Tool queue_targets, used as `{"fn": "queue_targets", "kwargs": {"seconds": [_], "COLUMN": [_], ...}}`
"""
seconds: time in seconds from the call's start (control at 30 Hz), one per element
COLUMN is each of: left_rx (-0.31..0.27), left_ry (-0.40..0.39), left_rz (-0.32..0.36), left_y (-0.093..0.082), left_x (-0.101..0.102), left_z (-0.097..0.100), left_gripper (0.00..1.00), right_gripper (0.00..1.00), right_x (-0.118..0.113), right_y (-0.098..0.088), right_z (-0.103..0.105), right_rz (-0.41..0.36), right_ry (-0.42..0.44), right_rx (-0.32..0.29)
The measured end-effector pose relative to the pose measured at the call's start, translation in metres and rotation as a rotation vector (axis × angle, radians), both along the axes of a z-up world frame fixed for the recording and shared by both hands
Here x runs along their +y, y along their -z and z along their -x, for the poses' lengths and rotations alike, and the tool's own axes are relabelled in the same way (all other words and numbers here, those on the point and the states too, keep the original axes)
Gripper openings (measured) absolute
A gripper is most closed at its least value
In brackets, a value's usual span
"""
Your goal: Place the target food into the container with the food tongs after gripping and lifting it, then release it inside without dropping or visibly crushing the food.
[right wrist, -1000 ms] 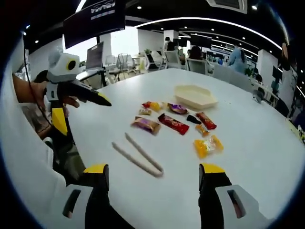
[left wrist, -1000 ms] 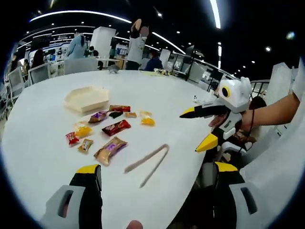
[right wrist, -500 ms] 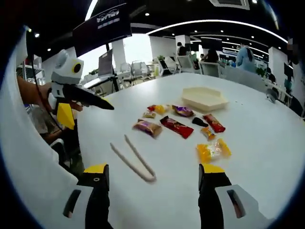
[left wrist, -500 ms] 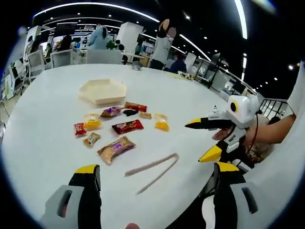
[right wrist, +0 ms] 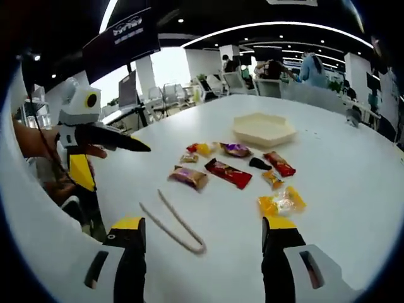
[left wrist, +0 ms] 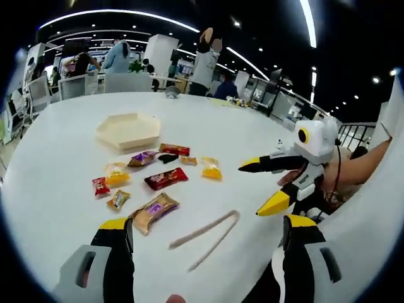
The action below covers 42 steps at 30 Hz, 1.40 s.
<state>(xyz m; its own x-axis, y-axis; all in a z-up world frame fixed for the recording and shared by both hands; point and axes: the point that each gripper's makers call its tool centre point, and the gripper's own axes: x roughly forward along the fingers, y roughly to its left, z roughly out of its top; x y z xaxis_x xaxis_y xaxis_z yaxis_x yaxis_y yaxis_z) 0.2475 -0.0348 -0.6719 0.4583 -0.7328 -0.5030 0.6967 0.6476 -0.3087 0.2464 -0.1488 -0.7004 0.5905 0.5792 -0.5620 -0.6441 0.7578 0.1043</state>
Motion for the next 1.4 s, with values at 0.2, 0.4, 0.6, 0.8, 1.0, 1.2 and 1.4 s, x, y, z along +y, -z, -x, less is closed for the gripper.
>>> {"fn": "queue_targets", "kwargs": {"seconds": [0.2,0.4,0.6,0.8,1.0,1.2,1.4], "left_rx": [0.008,0.004,-0.019,-0.033,-0.042,-0.028,-0.045], "left_ry": [0.059,0.059,0.023,0.005,0.008,0.033,0.062], "left_rz": [-0.002,-0.006,0.011,-0.025,-0.006,-0.06,-0.052], "left_y": [0.005,0.008,-0.002,-0.003,-0.001,0.012,0.013], "left_x": [-0.001,0.005,0.01,0.021,0.023,0.022,0.008], "left_z": [0.014,0.012,0.009,0.015,0.015,0.019,0.021], "left_gripper": [0.99,0.99,0.99,0.99,0.99,0.99,0.97], "right_gripper": [0.76,0.75,0.75,0.75,0.75,0.75,0.75], "right_x": [-0.006,-0.007,-0.007,-0.003,-0.005,-0.01,-0.017], "right_y": [0.002,0.003,0.004,0.006,0.007,0.003,0.007], "right_z": [0.014,0.014,0.016,0.02,0.019,0.021,0.029], "right_rz": [0.052,0.048,0.048,0.053,0.091,0.064,0.074], "right_ry": [0.006,0.024,0.018,-0.011,-0.029,0.004,0.017], "right_rx": [-0.004,-0.006,-0.011,-0.001,-0.029,-0.014,-0.006]}}
